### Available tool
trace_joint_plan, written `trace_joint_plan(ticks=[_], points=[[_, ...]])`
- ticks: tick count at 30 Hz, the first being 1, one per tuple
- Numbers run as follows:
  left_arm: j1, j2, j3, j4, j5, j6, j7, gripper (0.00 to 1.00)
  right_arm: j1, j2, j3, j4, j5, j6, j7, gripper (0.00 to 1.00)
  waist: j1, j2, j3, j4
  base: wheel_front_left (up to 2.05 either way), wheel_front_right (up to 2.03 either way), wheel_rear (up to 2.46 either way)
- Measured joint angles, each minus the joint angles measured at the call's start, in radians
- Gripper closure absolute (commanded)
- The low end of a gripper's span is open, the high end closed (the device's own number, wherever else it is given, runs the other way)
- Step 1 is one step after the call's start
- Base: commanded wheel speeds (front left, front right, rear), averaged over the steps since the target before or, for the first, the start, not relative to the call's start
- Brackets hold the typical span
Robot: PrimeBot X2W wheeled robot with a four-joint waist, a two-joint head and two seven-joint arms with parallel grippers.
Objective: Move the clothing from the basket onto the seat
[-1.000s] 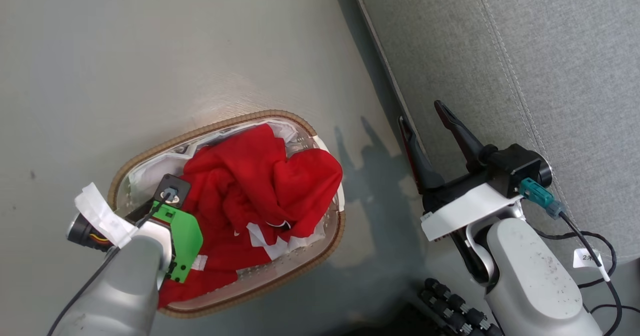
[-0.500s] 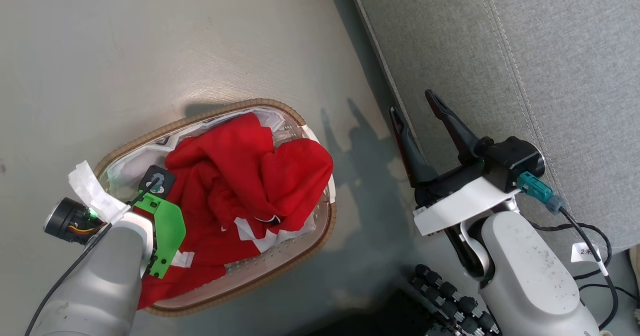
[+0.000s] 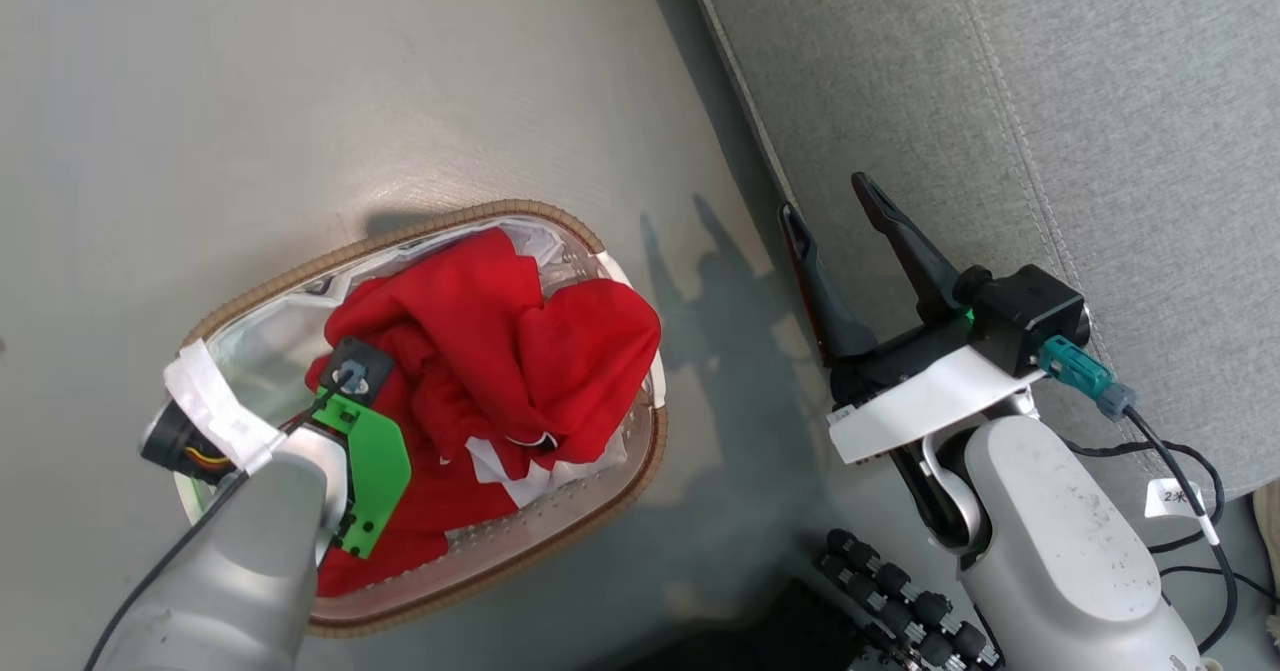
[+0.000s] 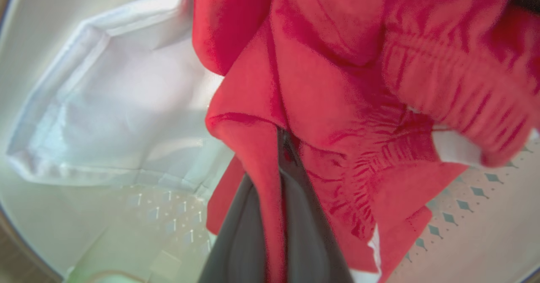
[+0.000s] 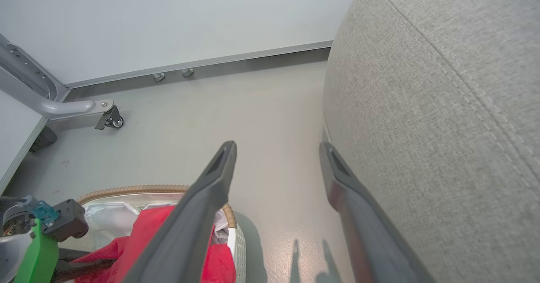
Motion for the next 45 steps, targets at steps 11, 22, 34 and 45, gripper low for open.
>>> trace_joint_plan(ticks=[11, 22, 34, 45], points=[[0.073, -0.035, -0.058, -0.015, -0.112, 0.0, -0.157, 1.0, 0.012, 0.0, -0.02, 0.034, -0.022, 0.0, 0.0, 0.0, -0.0001, 0.0, -0.111, 0.019, 0.0, 0.0, 0.0], [0.196, -0.089, -0.04, -0.086, -0.201, 0.005, -0.297, 1.0, 0.099, 0.002, -0.072, 0.083, -0.083, 0.0, 0.0, 0.0, -0.0002, 0.0, -0.287, 0.073, 0.0, 0.0, 0.0], [0.386, -0.094, 0.071, -0.415, -0.204, 0.031, -0.3, 1.0, 0.203, -0.019, -0.092, 0.113, -0.087, 0.0, 0.0, 0.0, -0.0002, 0.0, -0.512, 0.155, 0.0, 0.0, 0.0], [0.46, -0.107, 0.2, -0.667, -0.162, 0.023, -0.3, 1.0, 0.282, -0.036, -0.072, 0.133, -0.079, 0.0, 0.0, 0.0, -0.0002, 0.0, -0.665, 0.217, 0.0, 0.0, 0.0]])
